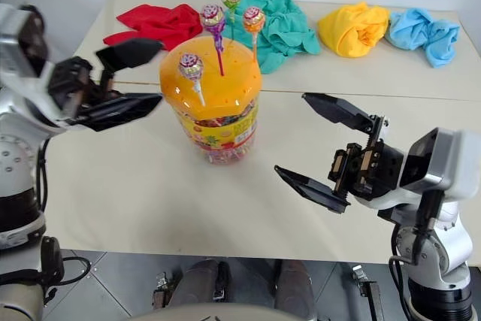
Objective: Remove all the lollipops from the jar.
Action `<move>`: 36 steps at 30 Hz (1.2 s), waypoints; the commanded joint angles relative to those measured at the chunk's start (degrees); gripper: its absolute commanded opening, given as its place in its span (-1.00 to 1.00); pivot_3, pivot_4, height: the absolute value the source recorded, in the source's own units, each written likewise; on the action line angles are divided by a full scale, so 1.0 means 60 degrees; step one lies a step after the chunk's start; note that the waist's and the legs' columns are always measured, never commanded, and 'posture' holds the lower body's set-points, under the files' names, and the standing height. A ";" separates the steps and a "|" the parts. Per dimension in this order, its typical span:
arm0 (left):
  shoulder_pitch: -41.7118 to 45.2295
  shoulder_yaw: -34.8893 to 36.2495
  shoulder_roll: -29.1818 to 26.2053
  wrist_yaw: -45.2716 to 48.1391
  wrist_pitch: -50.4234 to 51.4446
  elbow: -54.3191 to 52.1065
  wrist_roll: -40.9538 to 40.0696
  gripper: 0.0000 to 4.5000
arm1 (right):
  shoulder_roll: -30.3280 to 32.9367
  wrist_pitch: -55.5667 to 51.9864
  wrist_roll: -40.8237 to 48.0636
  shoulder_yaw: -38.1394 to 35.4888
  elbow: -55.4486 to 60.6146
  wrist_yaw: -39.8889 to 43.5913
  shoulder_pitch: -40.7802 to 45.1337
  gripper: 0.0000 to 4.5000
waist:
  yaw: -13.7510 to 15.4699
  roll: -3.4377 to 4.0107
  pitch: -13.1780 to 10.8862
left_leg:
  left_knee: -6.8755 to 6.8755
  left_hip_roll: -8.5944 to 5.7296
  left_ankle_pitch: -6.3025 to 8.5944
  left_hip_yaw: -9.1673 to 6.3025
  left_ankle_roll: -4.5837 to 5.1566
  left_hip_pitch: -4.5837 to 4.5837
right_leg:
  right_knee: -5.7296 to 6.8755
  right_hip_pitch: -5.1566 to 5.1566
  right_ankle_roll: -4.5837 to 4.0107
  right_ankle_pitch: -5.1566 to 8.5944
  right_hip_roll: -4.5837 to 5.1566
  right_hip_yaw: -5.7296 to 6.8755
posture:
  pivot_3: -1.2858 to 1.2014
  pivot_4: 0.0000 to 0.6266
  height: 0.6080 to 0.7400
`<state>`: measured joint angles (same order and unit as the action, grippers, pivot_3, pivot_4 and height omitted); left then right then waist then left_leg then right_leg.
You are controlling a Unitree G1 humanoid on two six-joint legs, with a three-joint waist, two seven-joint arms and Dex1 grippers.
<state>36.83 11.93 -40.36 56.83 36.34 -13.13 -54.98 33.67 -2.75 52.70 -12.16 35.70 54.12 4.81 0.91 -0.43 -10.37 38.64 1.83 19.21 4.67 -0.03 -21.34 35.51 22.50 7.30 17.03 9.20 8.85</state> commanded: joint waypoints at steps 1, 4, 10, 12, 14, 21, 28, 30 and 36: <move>0.0429 -0.0423 0.0034 -0.0243 0.0014 -0.0291 0.0468 0.98 | -0.0013 0.0047 -0.0250 -0.0296 0.0281 -0.0249 -0.0204 1.00 | -0.0018 0.0000 0.0000 | -0.0002 0.0005 -0.0001 -0.0002 -0.0002 0.0002 | 0.0002 0.0000 -0.0001 0.0000 -0.0005 0.0001 | 0.03 -0.52 1.00; 0.0469 -0.0911 0.0132 -0.0282 -0.0056 -0.0257 0.0995 0.91 | -0.0074 0.0105 -0.0513 -0.0316 0.0318 -0.0461 -0.0307 1.00 | 0.0019 0.0000 0.0000 | 0.0007 0.0007 -0.0001 -0.0002 -0.0001 0.0002 | -0.0001 -0.0004 -0.0001 0.0001 -0.0007 -0.0003 | 0.03 -0.52 1.00; 0.0629 -0.1351 0.0741 -0.0707 -0.0300 -0.0040 0.1656 0.21 | -0.0159 0.0105 -0.0676 -0.0340 0.0460 -0.0770 -0.0507 1.00 | 0.0135 -0.0001 0.0000 | 0.0036 0.0002 0.0004 -0.0009 0.0006 0.0000 | -0.0003 -0.0019 0.0002 -0.0001 -0.0005 -0.0007 | 0.03 -0.52 1.00; 0.0622 -0.1376 0.1050 -0.0818 -0.0407 -0.0038 0.1704 -0.06 | -0.0221 0.0121 -0.0721 -0.0335 0.0497 -0.0909 -0.0554 1.00 | 0.0135 0.0000 0.0000 | 0.0046 0.0002 0.0008 -0.0012 0.0012 -0.0002 | -0.0004 -0.0024 0.0004 -0.0002 -0.0005 -0.0007 | 0.03 -0.52 1.00; 0.0612 -0.1347 0.1208 -0.0856 -0.0453 -0.0036 0.1726 -0.34 | -0.0273 0.0133 -0.0740 -0.0340 0.0525 -0.1017 -0.0564 1.00 | 0.0127 0.0000 0.0000 | 0.0050 0.0002 0.0008 -0.0011 0.0012 -0.0002 | -0.0002 -0.0024 0.0004 -0.0002 -0.0005 -0.0008 | 0.03 -0.52 1.00; 0.0736 -0.0146 0.2025 -0.1274 -0.0580 0.0237 0.0573 -0.97 | -0.0406 0.0214 -0.0822 -0.0160 0.0406 -0.0936 -0.0488 1.00 | 0.0091 -0.0001 0.0000 | 0.0050 0.0005 0.0008 -0.0010 0.0012 -0.0003 | -0.0001 -0.0021 0.0004 -0.0002 -0.0005 -0.0008 | 0.03 -0.52 1.00; 0.0773 0.2346 0.1923 -0.3314 0.0178 0.1325 -0.1349 -0.97 | -0.0442 0.0094 -0.0787 0.0709 0.0310 -0.0204 0.0531 1.00 | 0.0031 -0.0001 -0.0001 | 0.0050 0.0010 0.0008 -0.0061 0.0011 0.0003 | 0.0004 -0.0021 0.0004 -0.0002 -0.0005 -0.0009 | 0.03 -0.52 1.00; -0.0233 0.2567 0.0939 -0.3047 0.0351 0.1723 -0.0591 -0.97 | -0.0210 0.0141 -0.0947 0.0973 0.0038 0.0548 0.0717 1.00 | -0.0043 0.0002 0.0001 | 0.0036 0.0009 0.0008 -0.0064 0.0011 0.0009 | 0.0004 -0.0019 0.0004 -0.0002 -0.0007 -0.0009 | 0.03 -0.52 1.00; -0.4256 0.2125 -0.1758 -0.2816 0.0757 0.2431 0.2157 -0.97 | 0.0363 0.0194 -0.1211 0.1356 -0.0906 0.2472 0.1080 1.00 | -0.0167 -0.0009 -0.0005 | -0.0002 0.0008 0.0009 -0.0001 0.0009 0.0014 | -0.0008 -0.0006 0.0003 -0.0001 -0.0010 -0.0014 | 0.03 -0.52 1.00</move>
<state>12.62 24.06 -48.64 39.84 39.37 2.53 -44.92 35.21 -2.38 45.32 -4.12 30.52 66.39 10.81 -0.09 -0.48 -10.40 38.61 1.88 19.27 4.66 0.02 -21.27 35.45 22.47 7.32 17.02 9.14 8.76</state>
